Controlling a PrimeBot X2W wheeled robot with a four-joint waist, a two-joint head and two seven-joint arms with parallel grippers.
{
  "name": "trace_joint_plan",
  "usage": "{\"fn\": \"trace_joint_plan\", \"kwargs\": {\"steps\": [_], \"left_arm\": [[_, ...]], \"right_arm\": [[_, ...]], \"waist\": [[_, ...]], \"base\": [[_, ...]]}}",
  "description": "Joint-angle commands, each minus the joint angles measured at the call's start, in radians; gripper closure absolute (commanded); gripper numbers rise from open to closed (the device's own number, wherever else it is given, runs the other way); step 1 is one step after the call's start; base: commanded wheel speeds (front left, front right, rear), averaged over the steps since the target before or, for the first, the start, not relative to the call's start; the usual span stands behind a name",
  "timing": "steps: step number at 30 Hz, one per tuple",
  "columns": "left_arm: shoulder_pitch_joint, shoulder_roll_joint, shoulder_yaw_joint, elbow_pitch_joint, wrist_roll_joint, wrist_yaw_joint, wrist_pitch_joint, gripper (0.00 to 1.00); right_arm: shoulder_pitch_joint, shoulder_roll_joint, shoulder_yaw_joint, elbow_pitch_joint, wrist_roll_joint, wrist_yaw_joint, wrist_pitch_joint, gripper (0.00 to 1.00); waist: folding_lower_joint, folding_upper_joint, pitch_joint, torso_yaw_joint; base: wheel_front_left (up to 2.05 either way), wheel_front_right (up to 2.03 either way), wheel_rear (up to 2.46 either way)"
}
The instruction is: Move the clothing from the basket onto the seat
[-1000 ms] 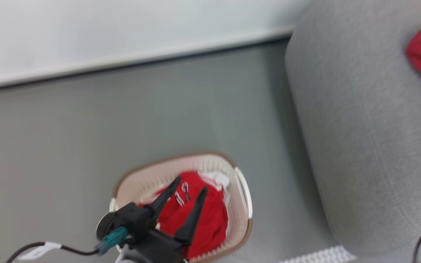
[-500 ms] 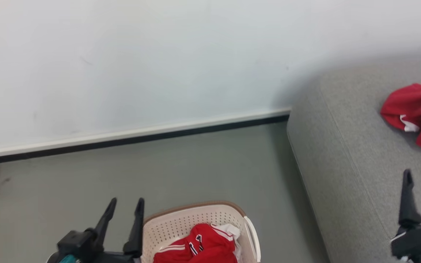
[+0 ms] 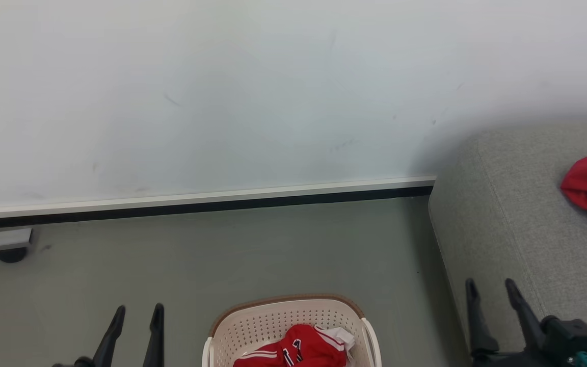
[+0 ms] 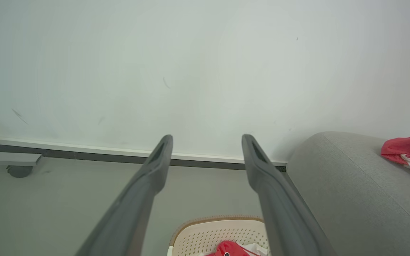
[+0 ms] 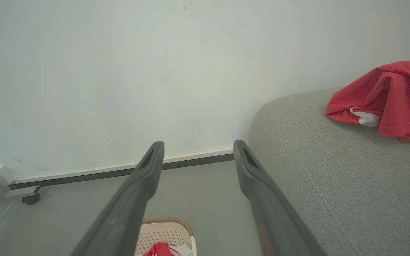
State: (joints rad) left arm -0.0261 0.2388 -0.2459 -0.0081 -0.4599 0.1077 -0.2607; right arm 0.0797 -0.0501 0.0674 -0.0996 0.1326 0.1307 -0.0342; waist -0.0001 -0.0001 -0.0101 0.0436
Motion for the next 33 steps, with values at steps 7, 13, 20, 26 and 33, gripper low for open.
{"fn": "trace_joint_plan", "kwargs": {"steps": [7,13,20,26,33], "left_arm": [[0.054,-0.039,0.078,0.015,0.056,-0.054,-0.005,0.0],[0.056,-0.072,0.106,0.026,0.087,-0.081,-0.005,0.0],[0.056,-0.097,0.124,0.055,0.113,-0.106,-0.005,0.0],[0.033,-0.11,0.121,0.076,0.118,-0.126,-0.005,0.0],[-0.031,-0.121,0.078,0.165,0.125,-0.139,0.036,0.0]], "right_arm": [[0.017,0.002,0.024,0.018,-0.033,0.0,-0.012,0.0],[0.011,0.003,0.025,0.025,-0.037,0.0,-0.018,0.0],[-0.001,0.003,0.03,0.027,-0.017,0.0,-0.024,0.0],[-0.011,0.003,0.038,0.031,-0.009,0.0,-0.035,0.0],[-0.043,0.002,0.057,-0.002,-0.021,0.0,-0.032,0.0]], "waist": [[0.0001,0.0001,0.005,-0.002],[0.0001,0.0001,0.012,-0.003],[0.0001,0.0001,0.022,-0.013],[0.0001,0.0001,0.045,-0.038],[0.0001,0.0001,0.123,-0.117]], "base": [[0.0,0.0,0.0],[0.0,0.0,0.0],[0.0,0.0,0.0],[0.0,0.0,0.0],[0.0,0.0,0.0]]}}
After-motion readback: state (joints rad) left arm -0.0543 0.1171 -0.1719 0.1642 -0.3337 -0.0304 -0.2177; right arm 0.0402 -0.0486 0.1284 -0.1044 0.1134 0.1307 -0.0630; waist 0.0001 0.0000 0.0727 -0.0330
